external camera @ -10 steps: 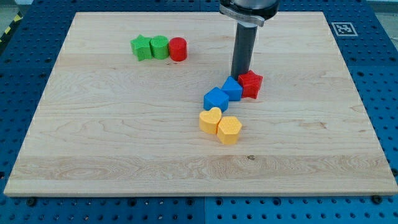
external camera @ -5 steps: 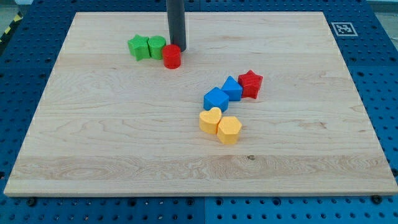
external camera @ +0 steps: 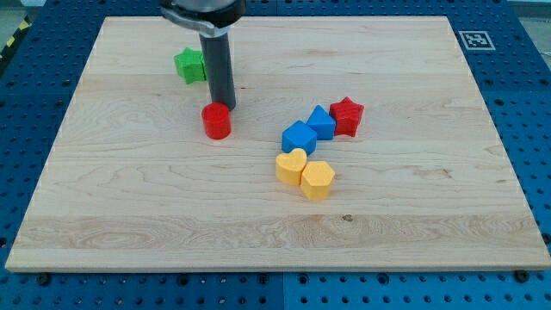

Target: Slide red circle closer to red star

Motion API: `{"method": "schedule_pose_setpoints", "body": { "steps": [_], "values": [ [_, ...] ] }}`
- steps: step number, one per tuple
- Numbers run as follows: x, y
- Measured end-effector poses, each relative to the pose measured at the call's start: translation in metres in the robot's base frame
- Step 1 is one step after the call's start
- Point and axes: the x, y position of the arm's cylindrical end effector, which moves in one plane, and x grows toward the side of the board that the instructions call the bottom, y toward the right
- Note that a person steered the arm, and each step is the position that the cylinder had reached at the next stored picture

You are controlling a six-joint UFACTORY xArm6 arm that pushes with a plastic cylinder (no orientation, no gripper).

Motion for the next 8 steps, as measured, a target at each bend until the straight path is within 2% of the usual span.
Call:
{"method": "schedule_pose_setpoints", "body": {
  "steps": [3, 4, 5, 6, 7, 8],
  "values": [
    [0.022, -0.034],
    [0.037, -0.064],
    [0.074, -0.069],
    [0.090, -0.060],
    [0.062, -0.049],
    [0.052, -0.038]
  ]
}}
